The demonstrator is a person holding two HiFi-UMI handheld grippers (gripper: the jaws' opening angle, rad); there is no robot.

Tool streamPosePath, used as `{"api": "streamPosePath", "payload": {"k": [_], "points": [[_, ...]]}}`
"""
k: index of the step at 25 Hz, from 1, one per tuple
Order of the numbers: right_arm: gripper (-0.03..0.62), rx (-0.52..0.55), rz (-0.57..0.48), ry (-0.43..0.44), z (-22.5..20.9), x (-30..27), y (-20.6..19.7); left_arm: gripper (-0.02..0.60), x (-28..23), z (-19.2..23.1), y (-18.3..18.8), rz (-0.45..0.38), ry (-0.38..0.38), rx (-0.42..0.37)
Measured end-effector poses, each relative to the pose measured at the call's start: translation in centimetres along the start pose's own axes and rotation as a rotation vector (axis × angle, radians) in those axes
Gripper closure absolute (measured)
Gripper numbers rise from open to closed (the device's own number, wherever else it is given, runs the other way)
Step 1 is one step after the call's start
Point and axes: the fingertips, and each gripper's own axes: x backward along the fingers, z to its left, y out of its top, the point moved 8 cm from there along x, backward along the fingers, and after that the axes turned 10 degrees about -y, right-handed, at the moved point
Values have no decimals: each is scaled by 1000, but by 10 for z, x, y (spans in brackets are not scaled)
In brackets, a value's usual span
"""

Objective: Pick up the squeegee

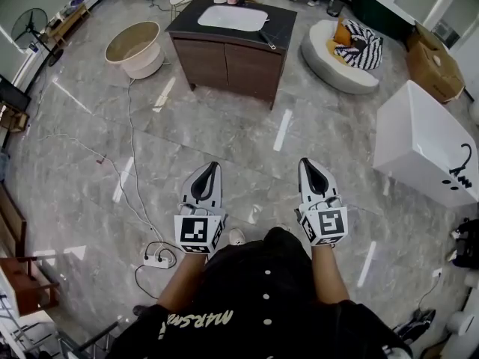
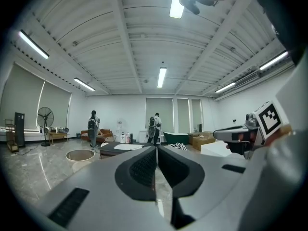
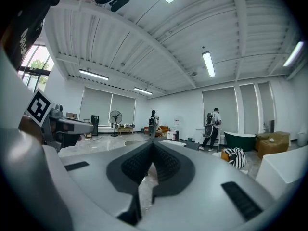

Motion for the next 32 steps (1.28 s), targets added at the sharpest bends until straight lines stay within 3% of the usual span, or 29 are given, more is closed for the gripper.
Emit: {"api": "streamPosePath", "payload": {"k": [14, 32], "points": [[599, -8, 41, -9, 20, -31, -9, 563, -12, 34, -13, 19, -7, 33], [599, -17, 8, 41, -54, -187, -3, 563, -154, 89, 7, 25, 44, 5]]}}
